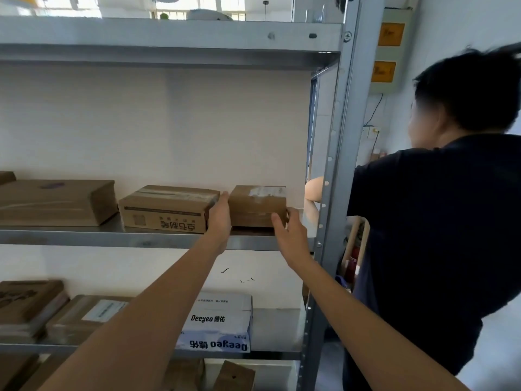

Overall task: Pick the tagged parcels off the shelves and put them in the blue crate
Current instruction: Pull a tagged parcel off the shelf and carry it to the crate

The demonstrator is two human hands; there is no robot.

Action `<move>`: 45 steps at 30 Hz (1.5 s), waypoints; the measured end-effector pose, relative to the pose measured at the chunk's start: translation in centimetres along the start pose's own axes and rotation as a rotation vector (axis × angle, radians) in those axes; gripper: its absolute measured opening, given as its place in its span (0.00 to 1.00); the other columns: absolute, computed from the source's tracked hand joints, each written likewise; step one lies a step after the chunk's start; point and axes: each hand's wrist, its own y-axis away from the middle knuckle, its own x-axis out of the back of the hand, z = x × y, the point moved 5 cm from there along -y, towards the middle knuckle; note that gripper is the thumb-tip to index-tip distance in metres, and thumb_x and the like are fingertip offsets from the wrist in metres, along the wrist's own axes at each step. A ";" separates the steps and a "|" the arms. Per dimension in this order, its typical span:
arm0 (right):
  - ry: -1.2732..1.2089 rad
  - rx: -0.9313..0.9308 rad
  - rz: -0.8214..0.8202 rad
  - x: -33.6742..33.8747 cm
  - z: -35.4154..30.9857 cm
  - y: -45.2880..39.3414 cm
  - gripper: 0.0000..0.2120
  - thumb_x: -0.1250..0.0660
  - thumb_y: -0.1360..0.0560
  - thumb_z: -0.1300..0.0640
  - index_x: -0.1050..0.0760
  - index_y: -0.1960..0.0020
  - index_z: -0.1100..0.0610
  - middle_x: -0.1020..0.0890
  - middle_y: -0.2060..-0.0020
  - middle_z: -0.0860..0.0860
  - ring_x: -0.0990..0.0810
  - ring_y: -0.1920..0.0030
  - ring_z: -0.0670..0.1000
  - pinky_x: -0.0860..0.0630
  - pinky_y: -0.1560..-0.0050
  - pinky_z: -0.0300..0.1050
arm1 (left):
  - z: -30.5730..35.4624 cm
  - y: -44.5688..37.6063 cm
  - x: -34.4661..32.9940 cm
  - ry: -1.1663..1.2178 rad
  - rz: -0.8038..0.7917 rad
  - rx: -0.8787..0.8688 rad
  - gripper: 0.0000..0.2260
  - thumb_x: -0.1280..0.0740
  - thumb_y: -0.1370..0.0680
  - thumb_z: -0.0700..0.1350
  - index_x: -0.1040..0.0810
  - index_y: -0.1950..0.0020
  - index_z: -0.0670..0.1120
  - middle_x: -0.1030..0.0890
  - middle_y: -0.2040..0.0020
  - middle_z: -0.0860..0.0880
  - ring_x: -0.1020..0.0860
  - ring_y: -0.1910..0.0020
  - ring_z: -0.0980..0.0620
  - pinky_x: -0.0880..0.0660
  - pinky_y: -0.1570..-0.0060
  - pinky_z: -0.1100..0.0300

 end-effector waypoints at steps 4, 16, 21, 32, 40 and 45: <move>0.066 -0.093 -0.036 -0.2 0.9 -0.6 0.22 0.40 0.19 0.53 0.38 0.27 0.57 0.27 0.34 0.54 0.28 0.35 0.53 0.32 0.41 0.42 | -0.7 0.5 -0.6 -0.150 -0.042 0.008 0.26 0.44 0.20 0.60 0.32 0.26 0.47 0.28 0.30 0.47 0.31 0.31 0.46 0.36 0.28 0.48; -0.130 0.247 0.147 -7.7 -5.6 5.4 0.16 0.40 0.20 0.60 0.34 0.32 0.54 0.31 0.35 0.47 0.32 0.38 0.38 0.35 0.39 0.27 | 2.4 8.2 5.1 -0.366 0.300 -0.912 0.08 0.44 0.19 0.40 0.29 0.45 0.49 0.28 0.51 0.53 0.29 0.52 0.64 0.31 0.52 0.68; -0.146 0.146 -0.047 -13.1 -6.6 4.8 0.18 0.43 0.18 0.57 0.36 0.28 0.57 0.32 0.35 0.48 0.32 0.36 0.45 0.41 0.47 0.16 | 6.1 5.6 13.2 -0.467 0.542 -0.859 0.11 0.42 0.20 0.36 0.26 0.41 0.40 0.27 0.43 0.45 0.29 0.43 0.47 0.30 0.41 0.53; -0.135 -0.070 0.089 -16.8 -5.1 1.5 0.29 0.38 0.19 0.54 0.45 0.23 0.60 0.36 0.26 0.54 0.38 0.27 0.53 0.41 0.31 0.39 | 5.8 -2.8 21.3 -0.259 0.278 -0.399 0.20 0.49 0.15 0.46 0.39 0.23 0.46 0.35 0.25 0.47 0.37 0.26 0.48 0.41 0.28 0.57; -0.055 -0.096 0.156 -18.1 -6.0 1.2 0.16 0.41 0.19 0.58 0.34 0.32 0.58 0.26 0.46 0.49 0.27 0.47 0.48 0.32 0.46 0.40 | 5.6 -4.4 22.2 -0.318 0.199 -0.310 0.18 0.50 0.16 0.48 0.29 0.32 0.42 0.27 0.44 0.47 0.31 0.46 0.50 0.37 0.45 0.59; -0.098 -0.018 0.097 -16.0 -7.4 0.8 0.12 0.37 0.20 0.56 0.32 0.38 0.53 0.23 0.43 0.50 0.25 0.41 0.50 0.27 0.41 0.44 | 7.8 -4.9 23.2 0.061 0.184 -0.143 0.12 0.44 0.18 0.45 0.21 0.50 0.45 0.21 0.57 0.52 0.24 0.53 0.53 0.29 0.54 0.64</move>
